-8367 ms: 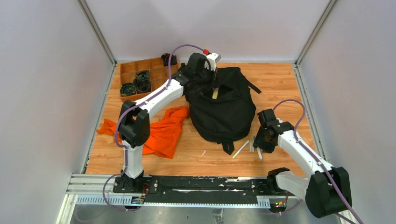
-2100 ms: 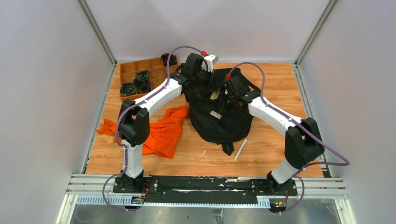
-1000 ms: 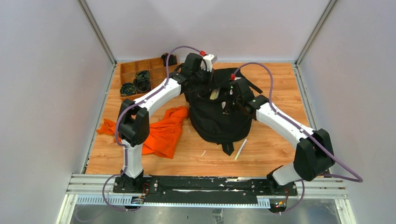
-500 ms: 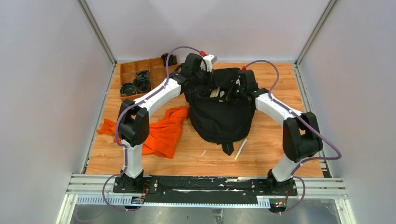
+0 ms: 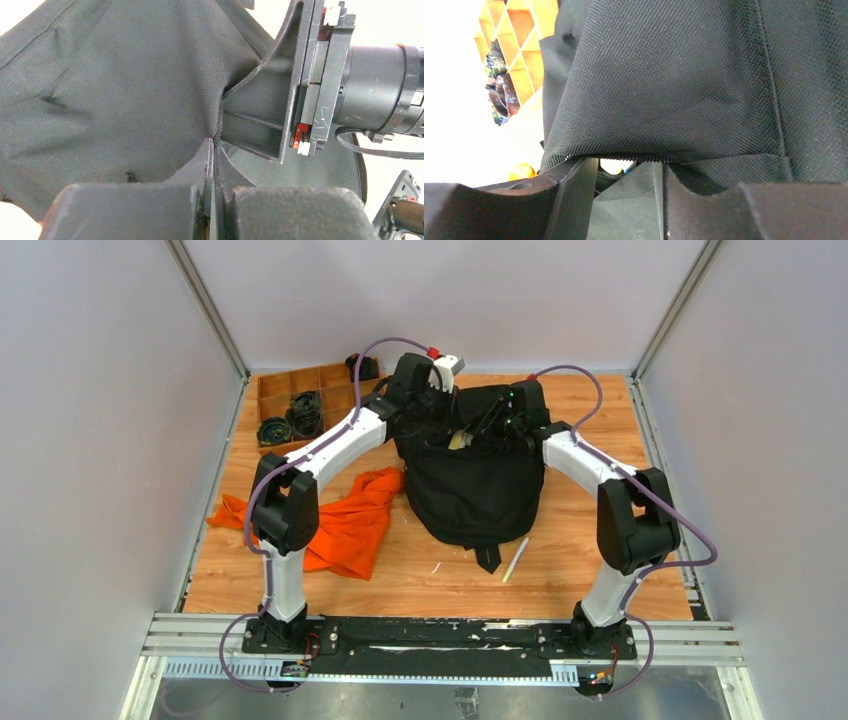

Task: Pack the student bag
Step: Place the stationery in the student bag, then pick up the stationery from the center of the board, then place the stationery in the student bag.

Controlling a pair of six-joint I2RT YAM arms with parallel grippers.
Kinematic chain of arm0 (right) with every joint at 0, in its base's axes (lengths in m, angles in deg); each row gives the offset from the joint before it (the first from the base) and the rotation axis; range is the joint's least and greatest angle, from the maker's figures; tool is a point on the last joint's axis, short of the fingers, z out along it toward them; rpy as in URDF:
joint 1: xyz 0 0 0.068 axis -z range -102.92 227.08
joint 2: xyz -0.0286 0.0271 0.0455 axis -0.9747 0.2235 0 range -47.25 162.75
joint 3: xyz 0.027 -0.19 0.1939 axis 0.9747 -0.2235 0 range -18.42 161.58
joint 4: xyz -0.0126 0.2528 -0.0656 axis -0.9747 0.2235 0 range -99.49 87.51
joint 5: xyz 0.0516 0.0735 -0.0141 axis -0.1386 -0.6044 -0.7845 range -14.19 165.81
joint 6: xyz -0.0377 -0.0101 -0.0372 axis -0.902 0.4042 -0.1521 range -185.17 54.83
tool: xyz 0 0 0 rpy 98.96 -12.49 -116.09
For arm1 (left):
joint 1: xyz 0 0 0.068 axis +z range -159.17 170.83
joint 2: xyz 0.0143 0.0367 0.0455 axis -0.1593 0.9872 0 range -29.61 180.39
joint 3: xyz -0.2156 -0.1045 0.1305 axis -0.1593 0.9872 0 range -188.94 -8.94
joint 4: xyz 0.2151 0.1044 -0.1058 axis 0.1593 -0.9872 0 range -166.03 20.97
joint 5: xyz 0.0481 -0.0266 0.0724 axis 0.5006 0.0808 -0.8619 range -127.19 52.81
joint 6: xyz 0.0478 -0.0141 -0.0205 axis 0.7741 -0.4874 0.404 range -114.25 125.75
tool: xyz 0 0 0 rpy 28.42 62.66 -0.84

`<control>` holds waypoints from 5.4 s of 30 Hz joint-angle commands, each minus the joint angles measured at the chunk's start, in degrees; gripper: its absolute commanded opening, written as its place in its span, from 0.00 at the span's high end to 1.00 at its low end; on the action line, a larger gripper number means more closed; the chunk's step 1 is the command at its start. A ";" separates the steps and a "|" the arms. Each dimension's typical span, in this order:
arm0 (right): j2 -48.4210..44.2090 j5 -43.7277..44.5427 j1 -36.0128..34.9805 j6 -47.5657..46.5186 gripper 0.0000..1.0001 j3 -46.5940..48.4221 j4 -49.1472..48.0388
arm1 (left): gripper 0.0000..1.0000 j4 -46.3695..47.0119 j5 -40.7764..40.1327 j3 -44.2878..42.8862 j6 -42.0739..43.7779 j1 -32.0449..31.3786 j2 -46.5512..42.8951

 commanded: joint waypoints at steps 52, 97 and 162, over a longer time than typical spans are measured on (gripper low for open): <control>-25.46 27.23 -22.92 10.20 0.61 -37.48 26.42 | 1.00 0.64 2.01 0.61 0.25 0.10 -0.66; -16.36 -5.19 -4.55 -9.42 1.00 -6.53 8.83 | 1.00 2.38 2.49 -1.01 0.16 0.06 -3.26; 2.08 1.43 -4.30 -17.19 0.80 11.98 9.69 | 1.00 -2.68 -2.31 -0.11 1.34 1.10 -6.09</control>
